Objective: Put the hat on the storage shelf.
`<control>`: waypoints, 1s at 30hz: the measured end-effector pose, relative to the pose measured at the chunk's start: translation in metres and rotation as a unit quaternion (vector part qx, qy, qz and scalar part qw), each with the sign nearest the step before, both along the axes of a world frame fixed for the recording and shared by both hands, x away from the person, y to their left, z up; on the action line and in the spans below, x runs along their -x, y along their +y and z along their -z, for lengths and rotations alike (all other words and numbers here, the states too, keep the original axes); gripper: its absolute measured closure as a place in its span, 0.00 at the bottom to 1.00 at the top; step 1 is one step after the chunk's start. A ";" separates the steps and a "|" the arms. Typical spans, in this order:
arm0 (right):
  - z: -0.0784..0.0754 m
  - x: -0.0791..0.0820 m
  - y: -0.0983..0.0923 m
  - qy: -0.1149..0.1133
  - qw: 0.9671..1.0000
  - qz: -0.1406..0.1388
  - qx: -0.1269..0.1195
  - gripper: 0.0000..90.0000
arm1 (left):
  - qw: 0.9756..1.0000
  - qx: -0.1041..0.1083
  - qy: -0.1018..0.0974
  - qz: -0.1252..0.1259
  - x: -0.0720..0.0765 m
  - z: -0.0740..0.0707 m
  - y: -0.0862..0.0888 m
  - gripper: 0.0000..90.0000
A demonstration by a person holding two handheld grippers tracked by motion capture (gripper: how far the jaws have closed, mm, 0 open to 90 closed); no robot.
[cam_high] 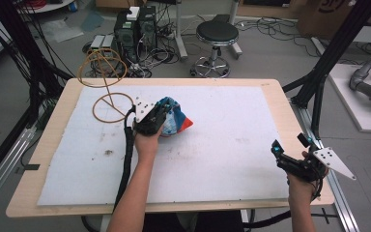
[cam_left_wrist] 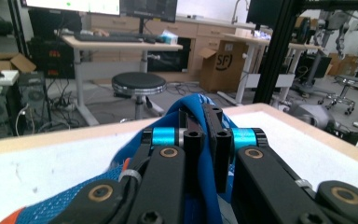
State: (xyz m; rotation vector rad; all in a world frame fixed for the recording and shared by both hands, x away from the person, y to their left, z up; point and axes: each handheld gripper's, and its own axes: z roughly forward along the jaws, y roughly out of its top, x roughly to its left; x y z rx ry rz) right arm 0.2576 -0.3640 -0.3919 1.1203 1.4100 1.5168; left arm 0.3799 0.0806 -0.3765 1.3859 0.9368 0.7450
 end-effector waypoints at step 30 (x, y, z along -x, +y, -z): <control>0.005 -0.005 0.004 0.014 1.000 -0.011 0.004 0.03 | 0.996 -0.004 -0.091 -0.014 -0.024 -0.129 0.032 0.97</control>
